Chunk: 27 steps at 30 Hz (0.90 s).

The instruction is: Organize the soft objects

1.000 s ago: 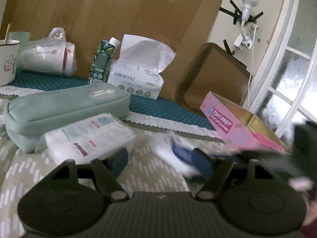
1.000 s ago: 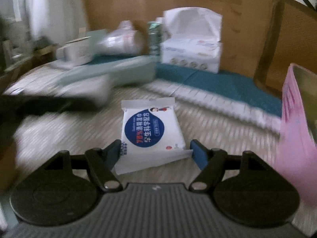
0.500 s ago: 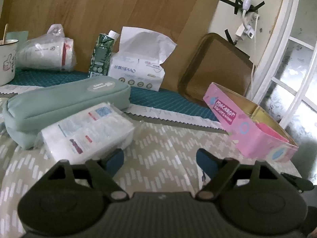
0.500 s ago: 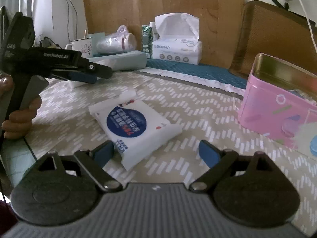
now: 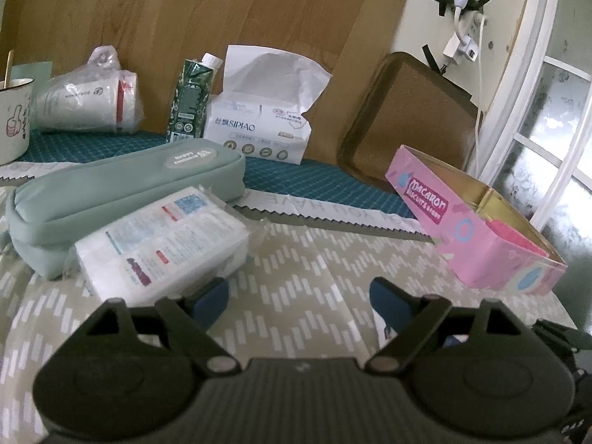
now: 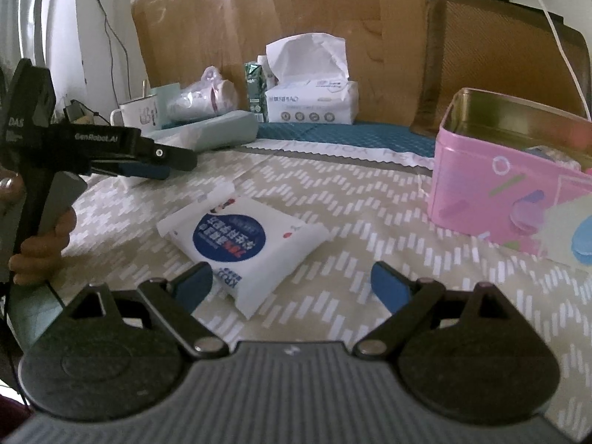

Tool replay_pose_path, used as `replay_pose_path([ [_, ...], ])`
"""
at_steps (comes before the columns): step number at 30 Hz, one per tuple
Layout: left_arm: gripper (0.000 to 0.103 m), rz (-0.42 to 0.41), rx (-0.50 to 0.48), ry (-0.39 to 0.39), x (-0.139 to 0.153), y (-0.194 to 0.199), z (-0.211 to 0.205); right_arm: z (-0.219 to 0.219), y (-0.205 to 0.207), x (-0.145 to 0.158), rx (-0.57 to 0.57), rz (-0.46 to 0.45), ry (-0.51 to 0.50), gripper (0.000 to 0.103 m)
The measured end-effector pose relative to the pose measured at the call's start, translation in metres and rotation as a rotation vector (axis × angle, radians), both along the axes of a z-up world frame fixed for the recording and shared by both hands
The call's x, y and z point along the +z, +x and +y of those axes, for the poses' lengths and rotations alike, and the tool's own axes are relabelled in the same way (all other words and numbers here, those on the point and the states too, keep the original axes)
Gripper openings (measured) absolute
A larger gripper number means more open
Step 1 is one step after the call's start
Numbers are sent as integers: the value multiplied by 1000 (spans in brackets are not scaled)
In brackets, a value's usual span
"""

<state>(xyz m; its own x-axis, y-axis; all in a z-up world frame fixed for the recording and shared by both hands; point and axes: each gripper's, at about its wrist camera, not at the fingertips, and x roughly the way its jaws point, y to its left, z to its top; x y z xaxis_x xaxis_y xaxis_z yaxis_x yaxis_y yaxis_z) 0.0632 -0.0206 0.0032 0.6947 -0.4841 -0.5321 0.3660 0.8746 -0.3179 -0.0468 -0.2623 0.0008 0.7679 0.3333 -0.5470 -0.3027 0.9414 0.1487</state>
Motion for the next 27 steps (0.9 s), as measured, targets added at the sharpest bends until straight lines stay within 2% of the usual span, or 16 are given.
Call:
replay_pose_path([
  [4, 88, 4, -5, 5, 0, 1, 0, -1, -1, 1, -5, -2, 2, 94],
  [9, 88, 1, -33, -28, 1, 1, 2, 0, -4, 1, -13, -11, -11, 94],
  [13, 87, 7, -116, -48, 6, -10, -13, 3, -10, 1, 10, -24, -26, 93],
  [17, 79, 38, -195, 4, 6, -19, -41, 11, -12, 3, 51, -26, -37, 91],
  [18, 69, 63, -202, 9, 3, -19, -45, 15, -12, 3, 62, -23, -37, 86],
  [19, 67, 100, -215, -1, -1, -18, -48, 18, -11, 3, 80, -13, -35, 73],
  [20, 66, 92, -209, -8, -2, -21, -50, 24, -10, 2, 94, -9, -45, 68],
  [21, 63, 89, -214, -1, -3, -23, -54, 31, -10, 2, 96, -31, -80, 55],
  [22, 62, 87, -226, 10, -3, -25, -58, 35, -10, 4, 101, -42, -91, 46],
  [24, 62, 90, -204, 36, 1, -26, -64, 38, -8, 7, 78, -62, -113, 43],
  [27, 62, 78, -209, -15, 16, -21, -65, 30, -14, 15, 37, -126, -101, 43],
])
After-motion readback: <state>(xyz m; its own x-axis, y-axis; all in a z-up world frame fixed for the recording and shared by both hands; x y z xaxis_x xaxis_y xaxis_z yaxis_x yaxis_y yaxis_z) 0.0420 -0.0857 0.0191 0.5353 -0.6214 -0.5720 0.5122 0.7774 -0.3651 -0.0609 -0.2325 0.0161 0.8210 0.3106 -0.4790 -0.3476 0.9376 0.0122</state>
